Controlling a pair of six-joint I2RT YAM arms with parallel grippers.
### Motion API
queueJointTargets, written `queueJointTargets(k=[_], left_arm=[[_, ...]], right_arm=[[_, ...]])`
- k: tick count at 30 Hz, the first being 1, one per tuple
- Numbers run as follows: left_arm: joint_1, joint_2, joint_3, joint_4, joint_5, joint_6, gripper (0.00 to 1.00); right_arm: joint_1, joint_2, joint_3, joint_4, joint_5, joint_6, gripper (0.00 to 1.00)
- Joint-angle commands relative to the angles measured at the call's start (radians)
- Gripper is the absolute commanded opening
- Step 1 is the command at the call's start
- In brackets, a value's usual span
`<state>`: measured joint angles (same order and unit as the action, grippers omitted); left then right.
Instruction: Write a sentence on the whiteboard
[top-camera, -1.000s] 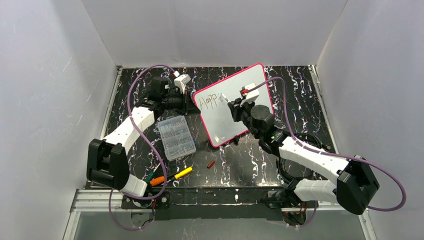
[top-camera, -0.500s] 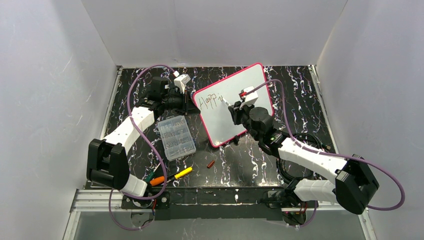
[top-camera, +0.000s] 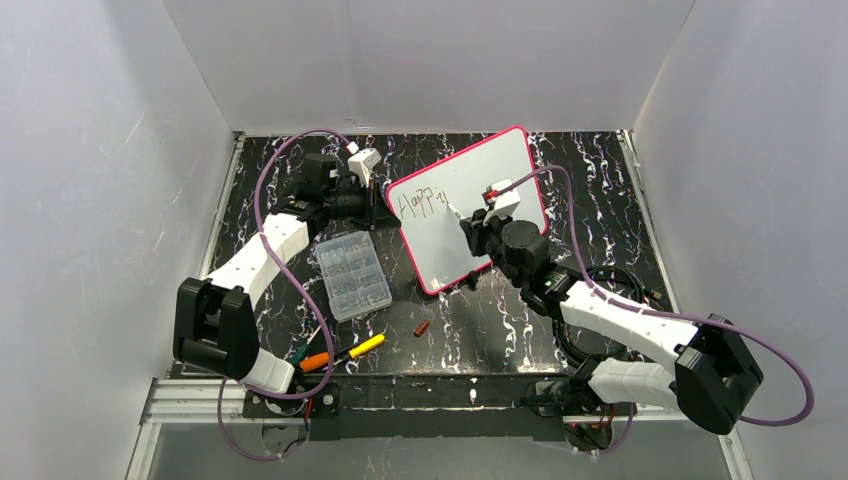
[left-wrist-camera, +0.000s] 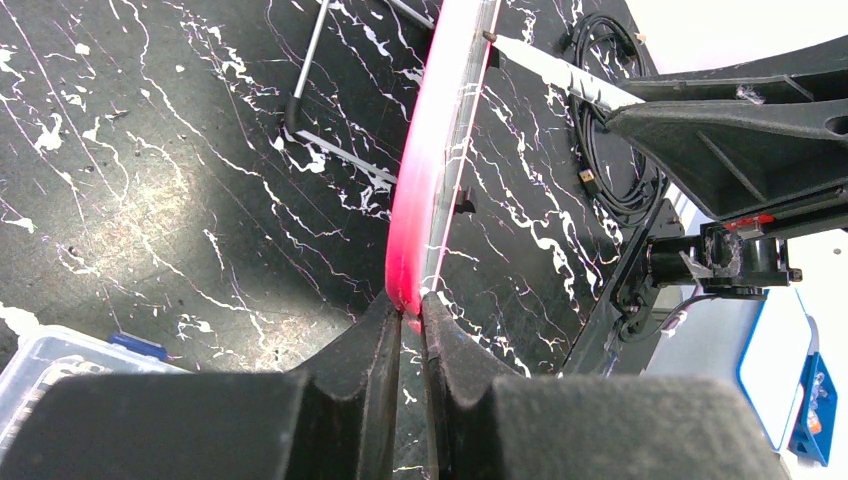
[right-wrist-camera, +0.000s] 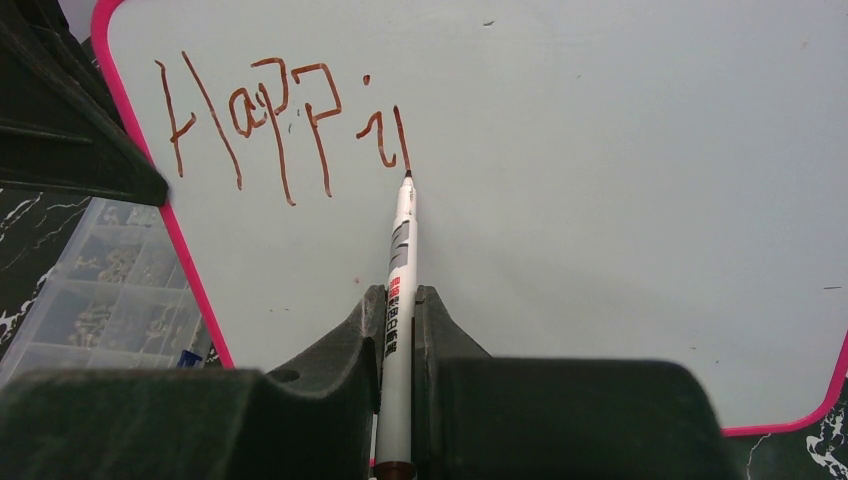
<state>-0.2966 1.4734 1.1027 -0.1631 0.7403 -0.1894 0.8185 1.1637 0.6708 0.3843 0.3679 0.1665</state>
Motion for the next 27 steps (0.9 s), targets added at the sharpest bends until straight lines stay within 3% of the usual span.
queueJointTargets(k=[1,27], left_arm=[[-0.013,-0.053,0.012,-0.040,0.026,0.025,0.00],[-0.012,-0.066,0.007,-0.039,0.031,0.034,0.00]], right_arm=[[-0.001,-0.007,-0.002,0.028,0.013,0.008,0.01],[-0.001,0.072,0.073,0.138,0.056,-0.039,0.01]])
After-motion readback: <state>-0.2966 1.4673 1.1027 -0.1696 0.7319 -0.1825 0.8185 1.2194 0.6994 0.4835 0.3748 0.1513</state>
